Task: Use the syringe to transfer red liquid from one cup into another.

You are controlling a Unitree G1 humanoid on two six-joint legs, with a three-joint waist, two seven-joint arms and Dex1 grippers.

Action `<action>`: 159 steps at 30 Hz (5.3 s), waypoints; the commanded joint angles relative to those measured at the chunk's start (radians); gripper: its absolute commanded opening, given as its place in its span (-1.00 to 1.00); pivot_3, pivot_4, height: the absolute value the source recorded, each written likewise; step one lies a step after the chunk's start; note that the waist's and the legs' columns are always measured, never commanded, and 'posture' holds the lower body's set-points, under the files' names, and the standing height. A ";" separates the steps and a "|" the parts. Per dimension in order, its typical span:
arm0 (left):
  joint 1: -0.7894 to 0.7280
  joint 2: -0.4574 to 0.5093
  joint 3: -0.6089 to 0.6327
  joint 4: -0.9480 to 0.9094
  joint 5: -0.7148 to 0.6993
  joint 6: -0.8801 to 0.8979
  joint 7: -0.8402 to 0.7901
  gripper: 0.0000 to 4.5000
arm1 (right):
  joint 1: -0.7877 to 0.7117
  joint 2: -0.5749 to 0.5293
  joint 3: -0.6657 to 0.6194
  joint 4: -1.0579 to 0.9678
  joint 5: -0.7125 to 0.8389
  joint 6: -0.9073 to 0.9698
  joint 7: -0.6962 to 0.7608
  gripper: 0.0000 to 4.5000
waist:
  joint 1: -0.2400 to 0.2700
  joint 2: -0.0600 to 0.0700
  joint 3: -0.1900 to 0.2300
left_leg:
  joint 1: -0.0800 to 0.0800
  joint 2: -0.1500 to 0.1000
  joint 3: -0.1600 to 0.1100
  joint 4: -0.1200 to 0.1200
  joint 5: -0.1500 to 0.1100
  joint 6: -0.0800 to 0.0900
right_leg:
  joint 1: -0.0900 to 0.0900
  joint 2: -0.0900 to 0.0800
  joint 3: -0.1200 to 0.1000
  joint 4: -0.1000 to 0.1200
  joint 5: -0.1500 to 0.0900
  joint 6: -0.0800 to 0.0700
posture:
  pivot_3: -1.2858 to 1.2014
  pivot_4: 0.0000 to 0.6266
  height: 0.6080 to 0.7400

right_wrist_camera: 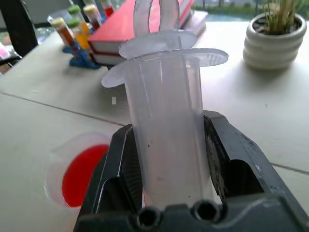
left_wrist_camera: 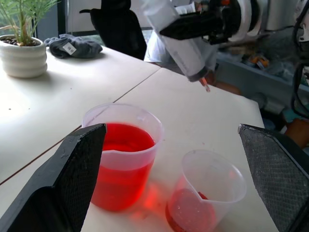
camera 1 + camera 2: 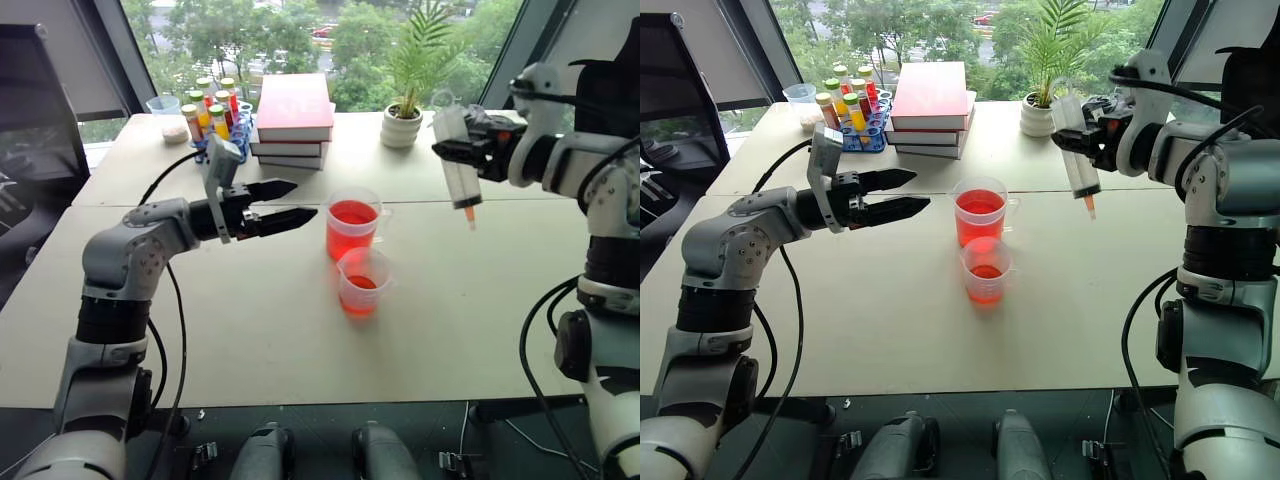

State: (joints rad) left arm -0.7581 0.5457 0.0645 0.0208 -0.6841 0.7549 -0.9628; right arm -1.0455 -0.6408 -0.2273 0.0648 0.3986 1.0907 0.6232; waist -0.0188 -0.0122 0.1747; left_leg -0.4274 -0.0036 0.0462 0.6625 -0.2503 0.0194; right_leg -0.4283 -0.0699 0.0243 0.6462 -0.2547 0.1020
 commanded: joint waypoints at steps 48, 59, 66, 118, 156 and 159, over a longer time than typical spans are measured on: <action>-0.554 -0.291 -0.040 0.738 0.284 -0.416 -0.145 -0.96 | 0.398 0.517 0.179 0.126 -0.102 -1.151 -0.065 -0.36 | 0.002 0.000 0.000 | 0.000 0.000 0.000 0.001 0.001 0.000 | 0.000 0.005 -0.001 0.002 0.000 0.001 | 0.03 -0.52 1.00; -0.616 -0.288 -0.002 0.754 0.295 -0.459 -0.116 -0.99 | 0.430 0.497 0.210 0.105 -0.080 -1.035 -0.026 -0.36 | 0.002 0.000 0.000 | 0.000 0.000 0.000 0.001 0.001 0.000 | 0.000 0.005 -0.001 0.002 0.000 0.001 | 0.03 -0.52 1.00; -0.664 -0.262 0.025 0.775 0.292 -0.486 -0.093 -0.99 | 0.448 0.504 0.226 0.107 -0.073 -1.008 -0.013 -0.36 | 0.002 0.000 0.000 | 0.000 0.000 0.000 0.001 0.001 0.000 | 0.000 0.005 -0.001 0.002 0.000 0.001 | 0.03 -0.52 1.00; -0.470 -0.139 0.047 0.518 0.255 -0.348 -0.110 0.98 | 0.246 0.470 0.146 0.235 -0.068 -1.091 -0.026 -0.36 | 0.000 0.000 0.000 | 0.000 0.000 0.000 0.002 0.001 -0.001 | 0.000 0.005 -0.001 0.003 0.000 0.001 | 0.03 -0.52 1.00; -0.352 -0.092 0.006 0.222 0.058 0.012 -0.230 0.98 | 0.663 0.371 0.219 -0.424 0.102 -0.771 -0.065 -0.36 | 0.007 0.000 0.000 | 0.000 0.000 -0.001 0.004 0.001 0.000 | 0.001 0.005 -0.001 0.003 0.000 0.001 | 0.03 -0.52 1.00; -0.366 -0.128 -0.003 0.242 0.065 -0.006 -0.215 0.98 | 0.661 0.371 0.222 -0.423 0.096 -0.772 -0.064 -0.36 | 0.006 0.000 0.000 | 0.000 0.000 -0.001 0.004 0.001 0.000 | 0.001 0.006 -0.001 0.003 0.000 0.000 | 0.03 -0.52 1.00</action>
State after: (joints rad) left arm -1.0935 0.4241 0.0572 0.2733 -0.6030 0.7595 -1.1857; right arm -0.3687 -0.2752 -0.0043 -0.3438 0.4943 0.3425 0.5573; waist -0.0124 -0.0126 0.1747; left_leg -0.4271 -0.0034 0.0454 0.6669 -0.2493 0.0189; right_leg -0.4268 -0.0644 0.0236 0.6495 -0.2547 0.1024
